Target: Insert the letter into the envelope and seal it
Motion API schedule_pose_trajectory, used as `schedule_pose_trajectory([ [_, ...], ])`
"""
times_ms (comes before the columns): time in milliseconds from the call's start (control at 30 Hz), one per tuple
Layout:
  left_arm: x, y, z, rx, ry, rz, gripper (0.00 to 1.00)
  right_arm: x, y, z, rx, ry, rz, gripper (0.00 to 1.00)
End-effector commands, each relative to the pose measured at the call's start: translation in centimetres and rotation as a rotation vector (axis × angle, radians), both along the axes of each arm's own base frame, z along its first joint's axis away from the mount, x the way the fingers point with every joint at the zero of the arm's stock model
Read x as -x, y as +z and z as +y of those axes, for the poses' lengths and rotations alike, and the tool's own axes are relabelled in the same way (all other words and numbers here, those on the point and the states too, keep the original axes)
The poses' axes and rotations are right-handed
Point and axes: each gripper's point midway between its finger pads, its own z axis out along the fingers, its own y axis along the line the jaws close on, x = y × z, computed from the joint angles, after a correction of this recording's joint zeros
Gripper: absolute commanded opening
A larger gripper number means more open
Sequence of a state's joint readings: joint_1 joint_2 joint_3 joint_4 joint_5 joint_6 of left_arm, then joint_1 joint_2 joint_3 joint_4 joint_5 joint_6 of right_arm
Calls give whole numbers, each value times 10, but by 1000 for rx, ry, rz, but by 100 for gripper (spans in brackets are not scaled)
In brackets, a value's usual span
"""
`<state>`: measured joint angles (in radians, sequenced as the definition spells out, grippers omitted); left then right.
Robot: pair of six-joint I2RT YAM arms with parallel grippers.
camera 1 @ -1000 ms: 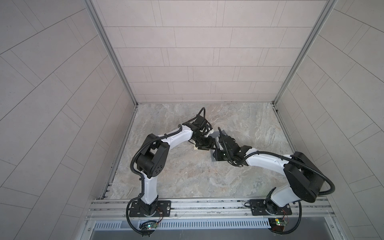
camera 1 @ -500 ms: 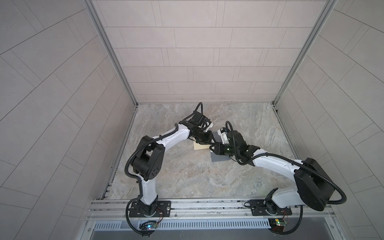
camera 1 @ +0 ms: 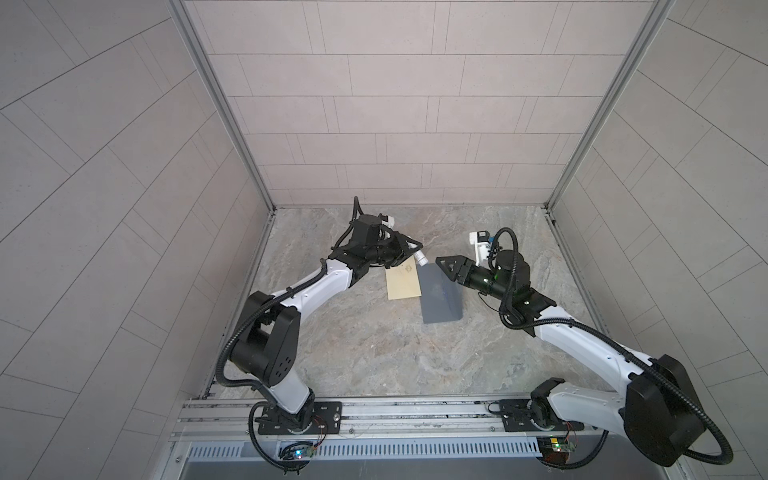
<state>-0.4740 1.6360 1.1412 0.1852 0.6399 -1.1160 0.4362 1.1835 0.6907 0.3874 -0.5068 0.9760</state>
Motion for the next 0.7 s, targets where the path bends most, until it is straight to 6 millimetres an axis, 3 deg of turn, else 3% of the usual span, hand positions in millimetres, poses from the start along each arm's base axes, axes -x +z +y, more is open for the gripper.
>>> schedule_pose_trajectory([
  [0, -10, 47, -1, 224, 103, -8, 0, -7, 25, 2, -135, -24, -38, 58],
  [133, -12, 59, -1, 301, 125, 1, 0, -16, 31, 4, -188, -42, -54, 57],
  [433, -7, 63, -3, 303, 117, -13, 0, -29, 32, 23, -247, -20, -57, 53],
  [667, -6, 63, -4, 303, 112, -18, 0, -36, 46, 29, -294, -5, -88, 49],
])
